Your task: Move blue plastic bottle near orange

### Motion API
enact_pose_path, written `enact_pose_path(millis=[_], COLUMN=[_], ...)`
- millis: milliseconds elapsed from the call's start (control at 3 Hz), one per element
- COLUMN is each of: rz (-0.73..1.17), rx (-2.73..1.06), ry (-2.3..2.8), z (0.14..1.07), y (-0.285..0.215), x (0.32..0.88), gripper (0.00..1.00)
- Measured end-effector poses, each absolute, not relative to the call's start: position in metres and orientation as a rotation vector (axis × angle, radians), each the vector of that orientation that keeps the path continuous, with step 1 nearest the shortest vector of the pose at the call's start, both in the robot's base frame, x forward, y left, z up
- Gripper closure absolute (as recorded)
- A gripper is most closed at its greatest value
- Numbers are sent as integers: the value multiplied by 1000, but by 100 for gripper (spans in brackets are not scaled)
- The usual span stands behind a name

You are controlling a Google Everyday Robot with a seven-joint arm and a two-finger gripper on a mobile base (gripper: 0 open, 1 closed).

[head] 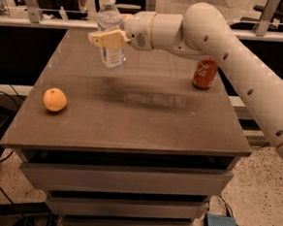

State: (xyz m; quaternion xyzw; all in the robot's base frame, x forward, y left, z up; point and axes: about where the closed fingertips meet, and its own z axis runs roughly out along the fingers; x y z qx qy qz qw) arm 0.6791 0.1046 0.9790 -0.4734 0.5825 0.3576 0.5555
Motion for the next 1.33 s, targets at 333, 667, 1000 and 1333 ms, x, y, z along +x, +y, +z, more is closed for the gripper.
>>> enact_pose_path(millis=[333,667,1000,1333], rz=[856,899,994,1085], rx=[-1138,-1122,-1092,-1084], ry=[1351,1363,1371,1370], z=[979,982,976,960], y=[114,113,127,150], x=[669,668,650,626], gripper=[100,100,100,100])
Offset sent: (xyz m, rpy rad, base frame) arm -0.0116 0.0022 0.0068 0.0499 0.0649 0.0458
